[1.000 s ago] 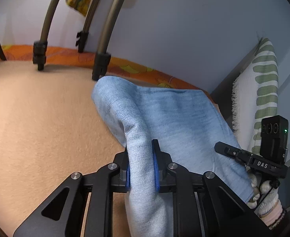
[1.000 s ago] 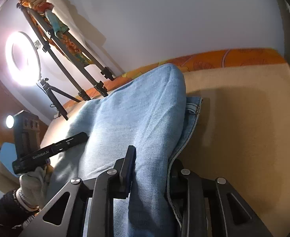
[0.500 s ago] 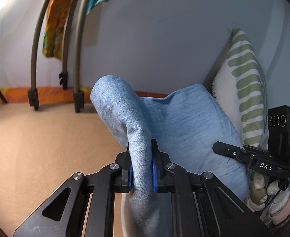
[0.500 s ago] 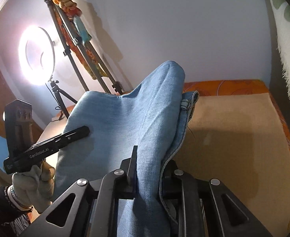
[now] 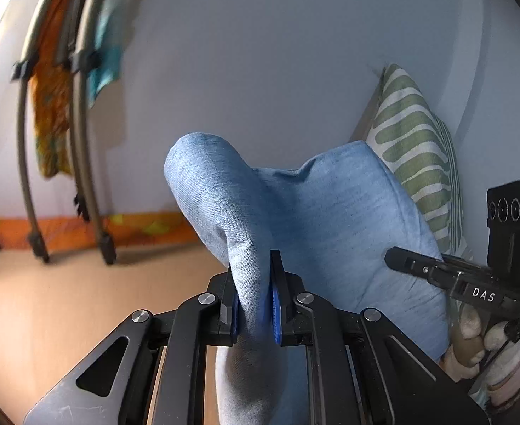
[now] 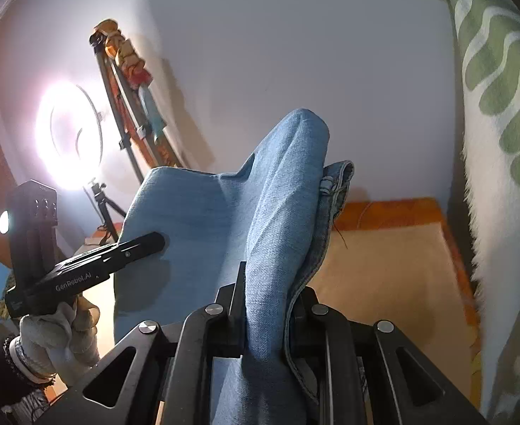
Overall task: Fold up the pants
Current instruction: 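Lift the gripped edge with both tools and fold it over the bundle, then open both tools and release the folded jeans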
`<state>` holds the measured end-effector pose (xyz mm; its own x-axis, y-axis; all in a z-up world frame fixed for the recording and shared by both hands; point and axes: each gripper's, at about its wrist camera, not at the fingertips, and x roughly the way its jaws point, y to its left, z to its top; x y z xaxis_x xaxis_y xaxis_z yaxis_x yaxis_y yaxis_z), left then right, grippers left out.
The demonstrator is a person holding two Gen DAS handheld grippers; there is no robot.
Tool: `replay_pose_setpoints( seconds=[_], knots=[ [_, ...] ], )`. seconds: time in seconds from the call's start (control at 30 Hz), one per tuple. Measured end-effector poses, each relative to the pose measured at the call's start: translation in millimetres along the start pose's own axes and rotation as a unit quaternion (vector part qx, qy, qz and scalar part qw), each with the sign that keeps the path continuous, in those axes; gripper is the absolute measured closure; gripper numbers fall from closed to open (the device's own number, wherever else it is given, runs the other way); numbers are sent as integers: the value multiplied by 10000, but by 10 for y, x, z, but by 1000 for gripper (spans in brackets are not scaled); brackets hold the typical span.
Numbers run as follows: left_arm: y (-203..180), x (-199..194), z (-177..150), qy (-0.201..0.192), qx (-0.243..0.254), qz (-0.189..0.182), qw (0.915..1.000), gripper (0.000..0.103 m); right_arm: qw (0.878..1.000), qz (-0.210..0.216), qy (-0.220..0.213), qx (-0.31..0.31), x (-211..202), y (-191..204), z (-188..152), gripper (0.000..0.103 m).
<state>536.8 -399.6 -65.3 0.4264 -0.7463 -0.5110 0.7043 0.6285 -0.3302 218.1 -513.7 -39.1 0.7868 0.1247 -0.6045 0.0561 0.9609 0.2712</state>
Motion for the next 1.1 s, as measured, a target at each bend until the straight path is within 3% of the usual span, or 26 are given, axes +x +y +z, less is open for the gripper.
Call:
replay_pose_setpoints(
  seconds=[0.33, 0.8, 0.87, 0.97, 1.1],
  knots=[
    [-23, 596, 238, 174, 67, 43, 9998, 92, 9995, -295, -52, 140, 284, -377, 269, 88],
    [225, 1239, 170, 589, 48, 438, 9973, 90, 9969, -657, 368, 206, 1078, -823, 355, 87],
    [218, 1231, 154, 588, 116, 572, 9966, 86, 9951, -898, 400, 110, 1117, -802, 337, 82],
    [230, 1182, 179, 491, 149, 786, 9956, 86, 9873, -1532, 418, -6, 1102, -796, 352, 60],
    [204, 993, 258, 362, 131, 779, 9962, 86, 9876, -1554, 208, 108, 887, -810, 409, 59]
  ],
)
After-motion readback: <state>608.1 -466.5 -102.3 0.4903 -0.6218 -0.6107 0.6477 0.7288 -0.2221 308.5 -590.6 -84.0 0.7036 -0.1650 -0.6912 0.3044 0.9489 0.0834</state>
